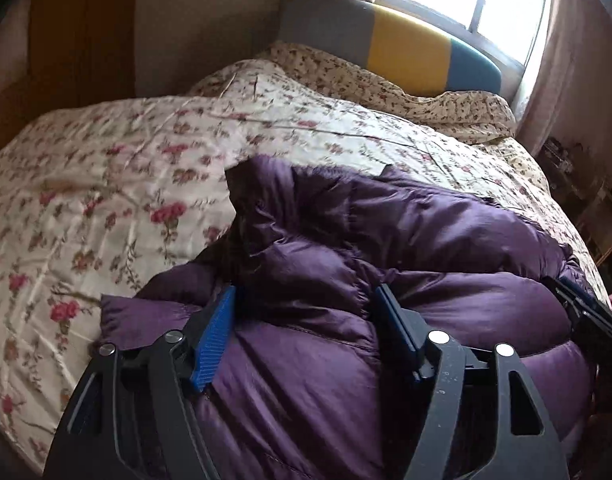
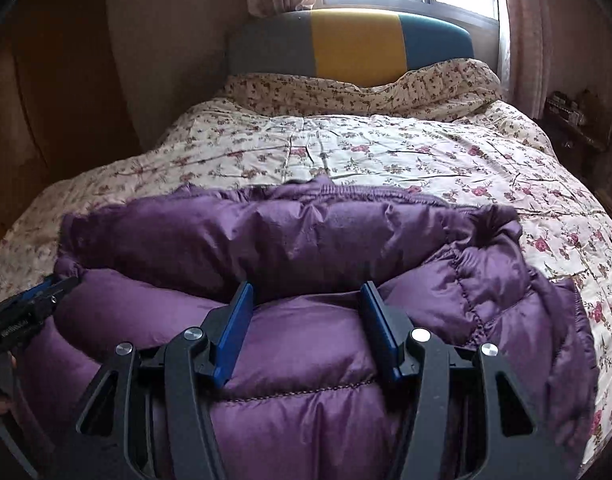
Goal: Fold large clothes
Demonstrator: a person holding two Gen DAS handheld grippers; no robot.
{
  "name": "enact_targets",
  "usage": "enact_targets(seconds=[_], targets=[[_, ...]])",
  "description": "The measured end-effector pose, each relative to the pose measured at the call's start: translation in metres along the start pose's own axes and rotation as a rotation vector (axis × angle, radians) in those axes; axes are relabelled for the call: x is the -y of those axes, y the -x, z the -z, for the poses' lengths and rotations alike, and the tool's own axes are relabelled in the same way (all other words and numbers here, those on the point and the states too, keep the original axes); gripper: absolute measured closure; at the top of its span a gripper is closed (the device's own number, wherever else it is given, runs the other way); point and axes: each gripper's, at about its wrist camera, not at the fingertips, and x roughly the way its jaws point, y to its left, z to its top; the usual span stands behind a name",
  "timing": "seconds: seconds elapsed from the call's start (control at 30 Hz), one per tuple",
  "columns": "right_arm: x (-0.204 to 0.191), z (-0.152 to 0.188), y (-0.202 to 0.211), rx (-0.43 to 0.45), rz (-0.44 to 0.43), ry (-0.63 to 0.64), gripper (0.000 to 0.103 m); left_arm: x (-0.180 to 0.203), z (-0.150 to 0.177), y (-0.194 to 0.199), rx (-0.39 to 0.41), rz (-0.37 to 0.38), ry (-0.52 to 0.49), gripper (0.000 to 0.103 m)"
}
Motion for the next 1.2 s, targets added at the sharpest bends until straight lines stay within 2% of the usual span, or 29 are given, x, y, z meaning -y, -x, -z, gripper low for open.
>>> enact_targets(seconds=[0.23, 0.43, 0.57, 0.67, 0.9, 1.1, 1.2], targets=[[0.002, 0.009, -0.024, -0.021, 0.023, 0.007, 0.048, -0.001, 0.006, -0.013, 0.001, 0.006, 0.019, 0.029], [0.009, 0.004, -0.023, -0.045, 0.004, -0.010, 0.048, -0.001, 0.004, -0.015, -0.012, 0.007, 0.020, 0.028], [0.013, -0.001, -0.003, -0.034, -0.030, -0.033, 0.047, -0.008, 0.001, 0.003, -0.021, 0.036, 0.046, 0.028], [0.011, 0.001, 0.021, -0.002, -0.071, -0.029, 0.048, -0.017, 0.004, 0.025, 0.001, 0.044, 0.077, 0.022], [-0.004, 0.017, 0.066, 0.012, -0.173, -0.018, 0.081, -0.059, 0.015, 0.054, 0.016, 0.029, 0.151, 0.022], [-0.020, 0.036, 0.079, -0.024, -0.218, 0.026, 0.094, -0.080, 0.032, 0.062, -0.011, 0.061, 0.189, 0.022], [-0.023, 0.044, 0.080, -0.041, -0.215, 0.035, 0.095, -0.089, 0.045, 0.064, -0.029, 0.110, 0.237, 0.022]])
